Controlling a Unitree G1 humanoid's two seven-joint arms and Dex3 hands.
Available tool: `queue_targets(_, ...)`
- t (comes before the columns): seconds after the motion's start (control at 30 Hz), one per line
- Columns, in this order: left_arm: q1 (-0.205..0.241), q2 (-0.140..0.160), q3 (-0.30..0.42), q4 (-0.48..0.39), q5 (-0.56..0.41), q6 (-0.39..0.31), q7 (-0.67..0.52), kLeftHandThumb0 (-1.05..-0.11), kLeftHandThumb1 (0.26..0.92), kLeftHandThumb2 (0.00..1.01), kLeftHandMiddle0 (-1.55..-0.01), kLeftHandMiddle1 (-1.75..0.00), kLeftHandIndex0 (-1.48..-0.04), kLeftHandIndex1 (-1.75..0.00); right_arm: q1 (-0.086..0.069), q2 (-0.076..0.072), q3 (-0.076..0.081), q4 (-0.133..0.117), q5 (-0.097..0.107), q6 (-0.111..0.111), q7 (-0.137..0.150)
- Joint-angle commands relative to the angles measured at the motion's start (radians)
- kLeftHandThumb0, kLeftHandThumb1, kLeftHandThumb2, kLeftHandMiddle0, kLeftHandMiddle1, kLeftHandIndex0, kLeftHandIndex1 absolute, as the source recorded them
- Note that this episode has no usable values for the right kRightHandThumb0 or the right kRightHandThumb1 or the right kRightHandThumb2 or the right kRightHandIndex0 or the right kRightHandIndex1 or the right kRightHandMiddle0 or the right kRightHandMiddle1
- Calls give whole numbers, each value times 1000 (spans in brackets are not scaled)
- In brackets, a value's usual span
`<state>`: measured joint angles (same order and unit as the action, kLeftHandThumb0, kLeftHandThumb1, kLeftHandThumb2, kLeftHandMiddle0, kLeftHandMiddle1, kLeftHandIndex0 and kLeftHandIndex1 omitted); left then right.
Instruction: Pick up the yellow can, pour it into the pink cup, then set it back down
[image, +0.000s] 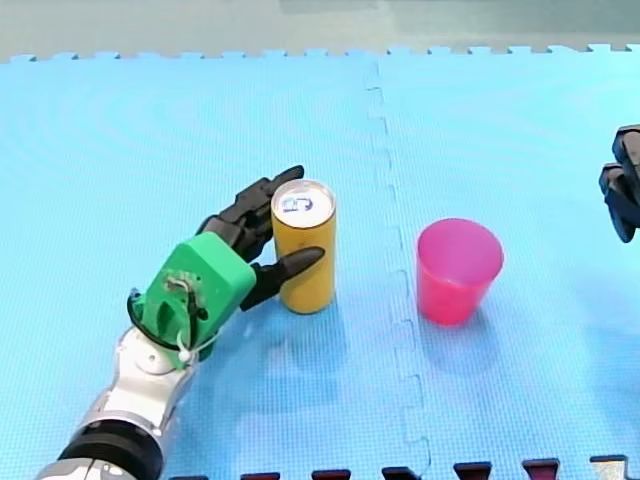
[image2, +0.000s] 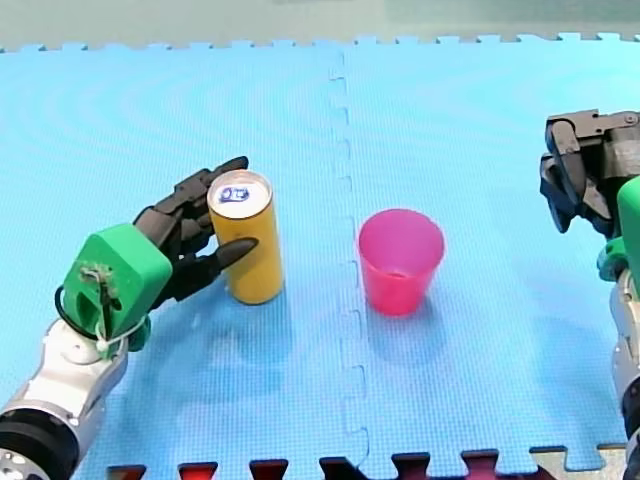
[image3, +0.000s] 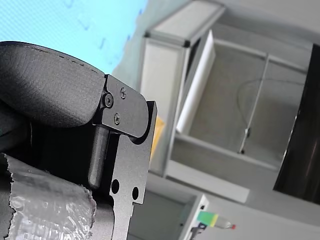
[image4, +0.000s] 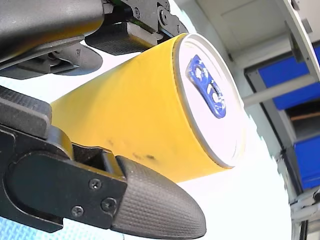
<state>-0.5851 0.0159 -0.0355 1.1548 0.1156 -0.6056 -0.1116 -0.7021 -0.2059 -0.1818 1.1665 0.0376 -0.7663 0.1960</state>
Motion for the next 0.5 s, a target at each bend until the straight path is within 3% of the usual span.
queue_targets(0.0,-4,-3,-3,4,4,-5,2,-907,849,1,-378,0,-341,0,-1,-3,-4,-4,8,-2,3)
queue_targets(0.47,-15,-22,-14,18,5,3,-10,-950,854,2,-374,0,-326,0,2,-2,-3,-4,14,0,10)
